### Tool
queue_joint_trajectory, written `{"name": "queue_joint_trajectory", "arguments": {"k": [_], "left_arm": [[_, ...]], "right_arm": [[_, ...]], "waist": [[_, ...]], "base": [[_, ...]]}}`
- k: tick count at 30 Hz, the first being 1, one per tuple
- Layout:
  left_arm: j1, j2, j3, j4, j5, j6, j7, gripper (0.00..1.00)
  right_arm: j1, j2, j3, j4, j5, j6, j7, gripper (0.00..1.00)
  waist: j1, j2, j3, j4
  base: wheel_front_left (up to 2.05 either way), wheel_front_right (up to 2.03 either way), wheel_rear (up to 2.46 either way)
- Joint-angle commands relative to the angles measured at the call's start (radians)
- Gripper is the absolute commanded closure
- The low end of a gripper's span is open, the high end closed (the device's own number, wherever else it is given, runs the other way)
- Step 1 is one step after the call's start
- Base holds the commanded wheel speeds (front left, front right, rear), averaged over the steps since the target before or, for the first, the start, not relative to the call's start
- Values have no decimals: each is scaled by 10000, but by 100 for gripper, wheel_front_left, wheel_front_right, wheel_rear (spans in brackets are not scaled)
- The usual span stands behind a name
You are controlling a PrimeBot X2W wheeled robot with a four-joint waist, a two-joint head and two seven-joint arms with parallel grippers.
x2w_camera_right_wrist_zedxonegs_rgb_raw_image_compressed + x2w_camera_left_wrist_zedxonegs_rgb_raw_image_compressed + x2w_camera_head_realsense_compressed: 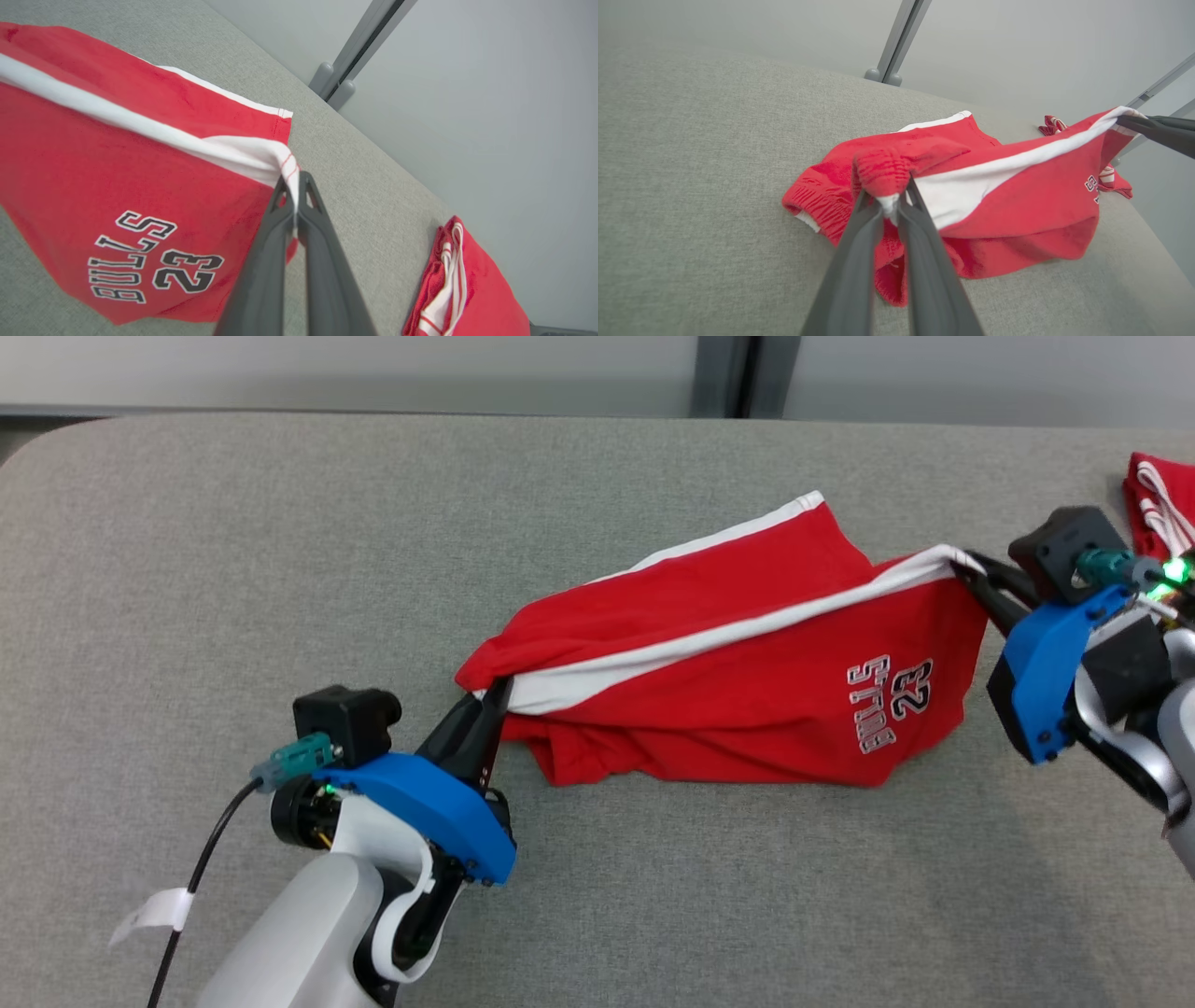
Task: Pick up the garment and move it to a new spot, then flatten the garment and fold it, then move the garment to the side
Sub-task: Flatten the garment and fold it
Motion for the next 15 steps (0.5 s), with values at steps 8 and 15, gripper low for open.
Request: {"name": "queue_joint_trajectory", "arguments": {"k": [8,15], "left_arm": [[-1292,-715,-19,1105,-39,-72,-76,100],[-1860,-1174,11,1735,10,192,-158,100]], "right_arm": [[-2358,302,847,2331,-467,-2,-1199,100],[-3293,808,1048,4001,-767,-2,-2009,100]], "waist": [[-3,-2,816,636],[-3,-2,1128,850]], "base": [[0,0,0],[0,0,0]]}}
